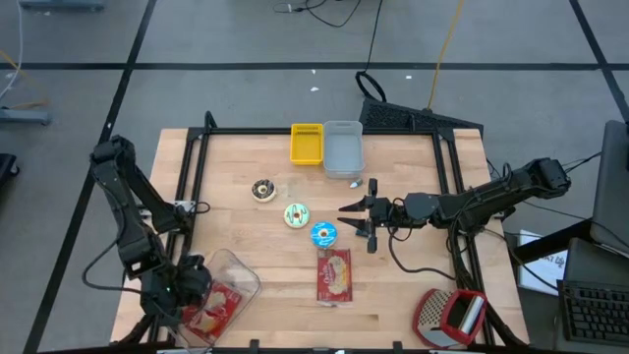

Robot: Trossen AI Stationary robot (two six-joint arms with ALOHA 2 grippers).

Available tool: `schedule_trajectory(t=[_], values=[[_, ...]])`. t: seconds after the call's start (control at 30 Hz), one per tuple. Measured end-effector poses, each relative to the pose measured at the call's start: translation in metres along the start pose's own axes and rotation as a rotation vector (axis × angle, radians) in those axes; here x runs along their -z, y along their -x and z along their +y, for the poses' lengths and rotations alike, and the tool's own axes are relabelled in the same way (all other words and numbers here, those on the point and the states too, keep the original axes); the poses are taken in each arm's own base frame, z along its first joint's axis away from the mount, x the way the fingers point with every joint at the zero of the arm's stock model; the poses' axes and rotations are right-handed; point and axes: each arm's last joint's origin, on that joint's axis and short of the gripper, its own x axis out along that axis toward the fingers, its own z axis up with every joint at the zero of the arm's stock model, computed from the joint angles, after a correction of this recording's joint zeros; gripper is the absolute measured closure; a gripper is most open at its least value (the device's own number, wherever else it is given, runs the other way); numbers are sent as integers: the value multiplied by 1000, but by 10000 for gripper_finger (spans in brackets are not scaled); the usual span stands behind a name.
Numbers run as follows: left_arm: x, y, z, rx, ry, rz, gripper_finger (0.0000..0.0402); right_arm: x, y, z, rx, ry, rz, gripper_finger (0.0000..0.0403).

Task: Pick & Place Food Item
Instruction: Stack the right red popcorn bag on top of the red popcorn bag in the transparent bin

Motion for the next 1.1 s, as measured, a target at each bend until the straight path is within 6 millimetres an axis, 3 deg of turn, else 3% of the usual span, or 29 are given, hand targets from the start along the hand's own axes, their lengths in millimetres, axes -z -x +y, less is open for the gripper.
schedule_trajectory(t=[0.33, 0.57, 1.1], values=[[-5, -1, 6, -36, 24, -6, 328, 0, 0, 0, 0, 0, 0, 310], [-7, -1, 7, -40, -123, -8, 327, 0, 0, 0, 0, -1, 0, 310], [-23, -2, 18, -78, -190, -40, 327, 0, 0, 0, 0, -1, 0, 310]])
